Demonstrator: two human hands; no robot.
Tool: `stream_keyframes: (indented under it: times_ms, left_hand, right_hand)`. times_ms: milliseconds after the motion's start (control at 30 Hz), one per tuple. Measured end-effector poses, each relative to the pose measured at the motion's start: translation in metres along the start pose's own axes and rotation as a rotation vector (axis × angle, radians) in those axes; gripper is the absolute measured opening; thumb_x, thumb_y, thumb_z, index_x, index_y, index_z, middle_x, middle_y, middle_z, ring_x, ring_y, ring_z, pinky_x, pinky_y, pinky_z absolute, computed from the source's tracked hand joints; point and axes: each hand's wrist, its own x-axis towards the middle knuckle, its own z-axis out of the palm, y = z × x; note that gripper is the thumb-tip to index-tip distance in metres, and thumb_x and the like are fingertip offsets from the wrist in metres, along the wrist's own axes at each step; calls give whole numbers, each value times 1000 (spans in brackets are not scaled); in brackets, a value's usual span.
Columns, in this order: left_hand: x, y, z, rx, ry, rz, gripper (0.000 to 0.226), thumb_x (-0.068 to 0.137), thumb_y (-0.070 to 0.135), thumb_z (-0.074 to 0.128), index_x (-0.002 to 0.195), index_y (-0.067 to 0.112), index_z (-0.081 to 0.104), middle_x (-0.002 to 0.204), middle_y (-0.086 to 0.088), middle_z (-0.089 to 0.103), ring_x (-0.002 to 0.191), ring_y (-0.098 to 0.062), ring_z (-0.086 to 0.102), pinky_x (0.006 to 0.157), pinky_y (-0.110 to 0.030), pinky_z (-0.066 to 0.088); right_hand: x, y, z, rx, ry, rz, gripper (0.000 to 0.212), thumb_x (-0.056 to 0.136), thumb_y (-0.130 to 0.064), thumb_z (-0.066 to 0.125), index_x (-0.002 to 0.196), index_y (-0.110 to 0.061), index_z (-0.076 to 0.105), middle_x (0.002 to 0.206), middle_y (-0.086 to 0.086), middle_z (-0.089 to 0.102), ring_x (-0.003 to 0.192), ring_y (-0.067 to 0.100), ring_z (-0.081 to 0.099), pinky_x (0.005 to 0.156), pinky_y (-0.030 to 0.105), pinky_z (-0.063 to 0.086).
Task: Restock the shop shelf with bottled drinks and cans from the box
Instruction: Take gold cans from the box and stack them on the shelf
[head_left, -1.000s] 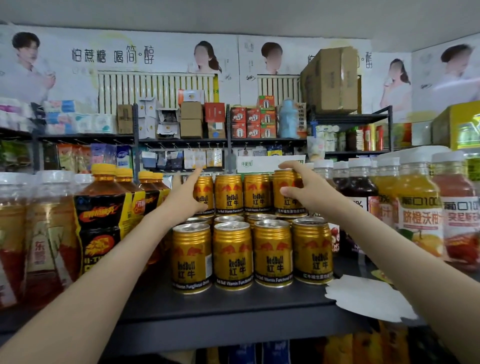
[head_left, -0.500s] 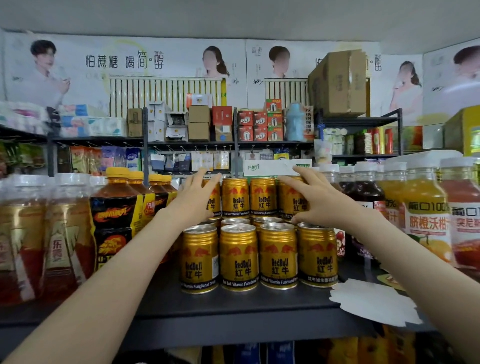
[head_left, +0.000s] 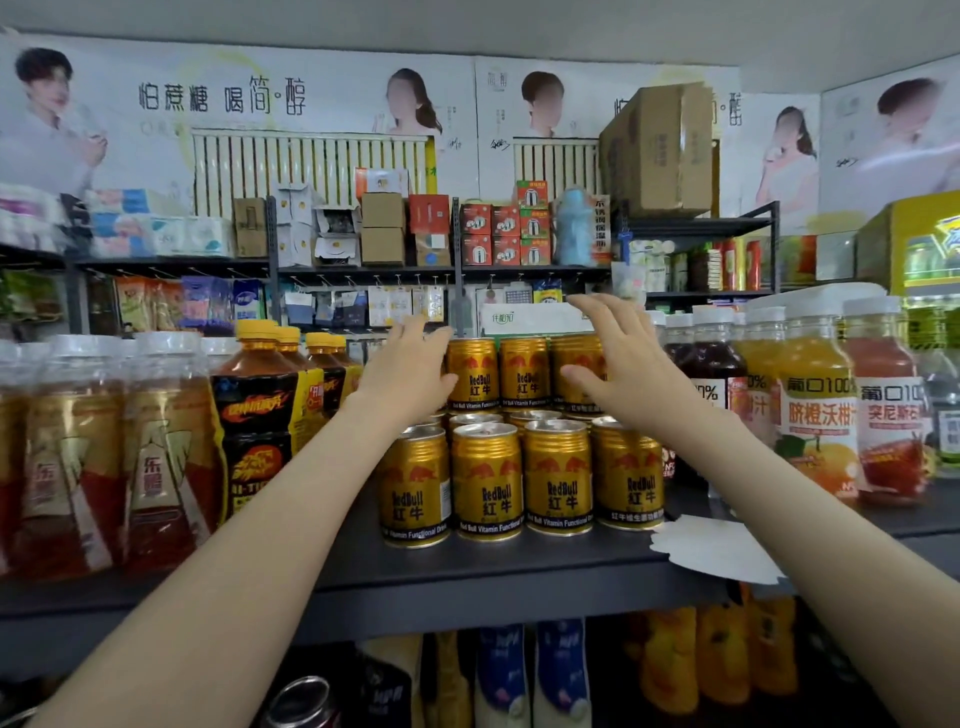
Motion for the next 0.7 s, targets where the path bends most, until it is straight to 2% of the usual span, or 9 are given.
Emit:
stream_keyframes:
  times_ms: [100,233,333,433,567,633,700]
  left_hand:
    - [-33,16,-14,-134,104,17,54,96,31,51,146,20,33,153,-7,28,138,-26,31,103,-41,41]
    - [-104,27,-34,-233,374,-25,46,97,25,50,140,12,43,141,-6,47,129,-21,44,97,-31,42]
    - [-167,28,-41,-218,451,-49,41,94,21,54,133,10,50,132,-7,54,120,-21,52,85,-24,42]
    - [-230,19,-44,-129,433,-129,40,92,20,57,130,8,53,125,-7,58,111,-21,57,79,-20,42]
    - [-325,-2,-48,-12,308,-313,43,89,23,55,129,7,54,123,-9,59,112,-24,58,83,-30,51]
    - [-377,-14,-55,45,252,-418,42,90,21,57,129,6,54,124,-10,58,113,-24,57,85,-28,49]
    - [-427,-27,-67,115,194,-519,41,90,20,58,129,6,54,123,-9,59,109,-23,59,81,-25,48]
  right_hand:
    - [-14,-26,5,112,135,-27,56,94,-24,55,143,-15,32,142,4,38,134,19,29,107,28,24]
    - [-46,-63,8,240,254,-88,40,94,-15,54,132,-7,46,126,8,53,120,15,41,99,14,27]
    - [-76,-97,18,345,250,-162,37,93,-12,56,128,-4,50,121,10,56,116,16,43,96,8,23]
    - [-109,-138,36,481,141,-223,36,92,-12,56,127,-6,50,119,7,56,114,17,46,95,12,28]
    - [-163,-206,69,626,-21,-280,37,93,-15,58,128,-7,50,119,6,56,114,17,45,96,21,34]
    - [-193,-247,85,697,-120,-300,38,92,-15,58,128,-6,51,121,7,56,117,19,45,99,27,36]
    - [-223,-290,99,772,-222,-342,39,92,-15,58,129,-5,51,122,9,55,118,22,45,101,30,37]
